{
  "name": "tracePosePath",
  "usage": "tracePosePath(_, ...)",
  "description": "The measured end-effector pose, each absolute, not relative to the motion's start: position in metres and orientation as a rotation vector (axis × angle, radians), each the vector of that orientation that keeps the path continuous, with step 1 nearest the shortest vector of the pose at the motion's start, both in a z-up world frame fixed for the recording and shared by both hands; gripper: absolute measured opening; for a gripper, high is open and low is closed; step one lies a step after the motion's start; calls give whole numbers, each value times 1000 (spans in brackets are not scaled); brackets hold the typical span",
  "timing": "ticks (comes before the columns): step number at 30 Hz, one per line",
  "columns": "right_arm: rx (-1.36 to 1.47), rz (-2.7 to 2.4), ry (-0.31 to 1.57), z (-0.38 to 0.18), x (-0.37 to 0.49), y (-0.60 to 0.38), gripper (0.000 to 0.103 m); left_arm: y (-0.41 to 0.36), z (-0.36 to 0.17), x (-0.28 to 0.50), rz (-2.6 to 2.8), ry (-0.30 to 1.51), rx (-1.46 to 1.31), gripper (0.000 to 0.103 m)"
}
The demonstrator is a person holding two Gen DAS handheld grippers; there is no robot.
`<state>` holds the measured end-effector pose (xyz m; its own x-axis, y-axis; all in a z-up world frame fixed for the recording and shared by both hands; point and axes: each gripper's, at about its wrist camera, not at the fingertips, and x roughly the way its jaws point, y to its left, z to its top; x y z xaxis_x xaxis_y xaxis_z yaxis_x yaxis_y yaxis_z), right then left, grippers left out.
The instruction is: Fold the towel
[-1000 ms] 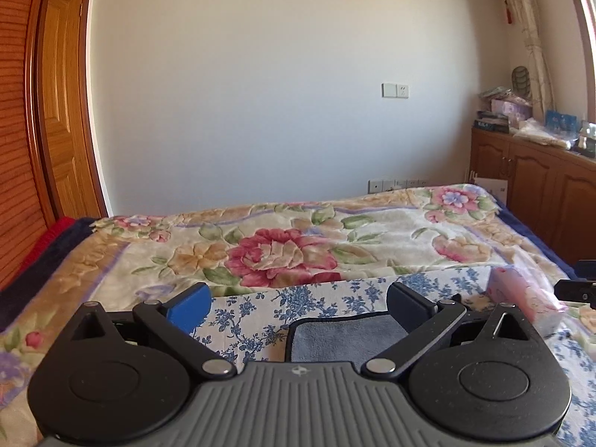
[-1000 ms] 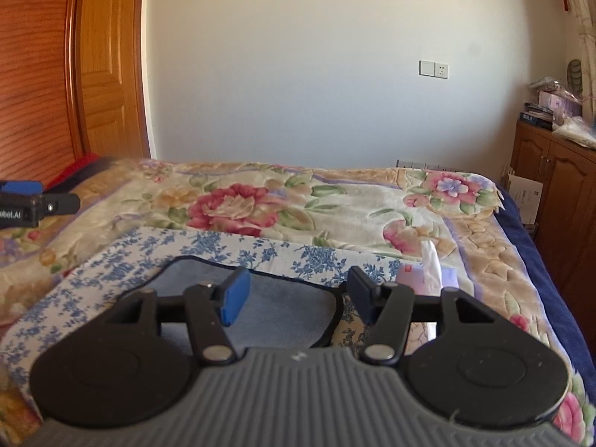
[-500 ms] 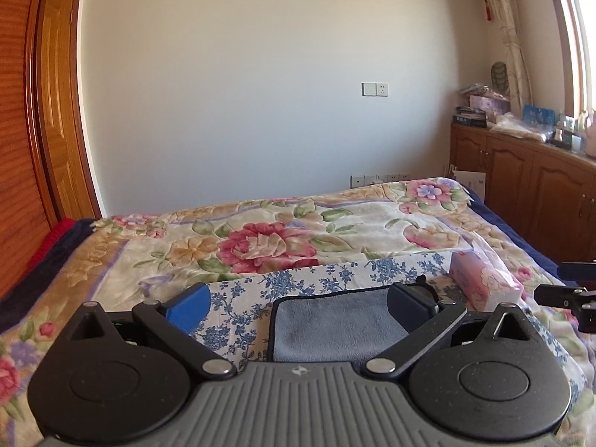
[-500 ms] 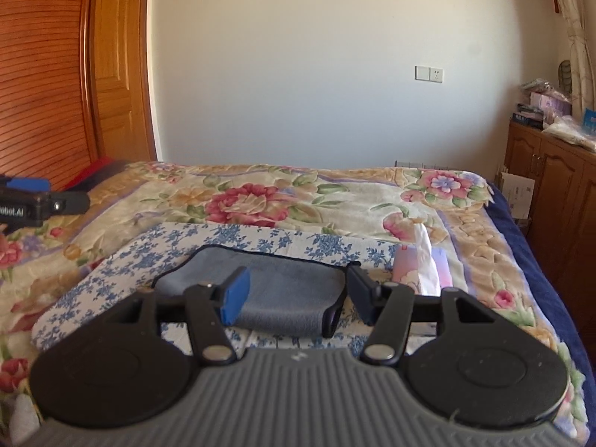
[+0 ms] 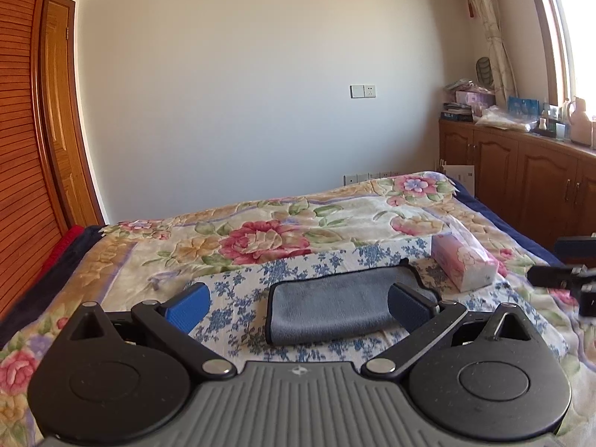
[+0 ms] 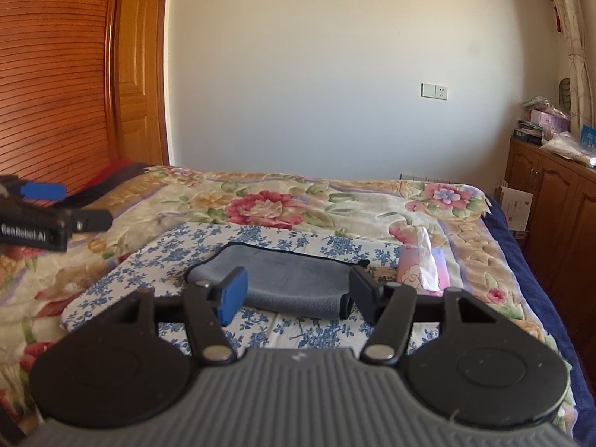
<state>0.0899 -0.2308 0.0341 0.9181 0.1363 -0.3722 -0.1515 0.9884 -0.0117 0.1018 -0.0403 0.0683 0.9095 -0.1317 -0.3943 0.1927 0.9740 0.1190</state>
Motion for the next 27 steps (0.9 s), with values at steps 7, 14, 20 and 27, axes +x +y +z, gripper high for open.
tracePosePath(7,-21,128,352,36,71,-235,103,-33,63,77,-141,385,122,103)
tracePosePath(14,-13,120,356,29,59,-232,103,-33,66,55,-131,345,129,103)
tracePosePath(20,18,120,351,19,47,-230,103,-39,56,37,-120,311,181,103)
tracePosePath(27,8,117,360,10,38,-227,103,-38,48,23,-114,331,181,103)
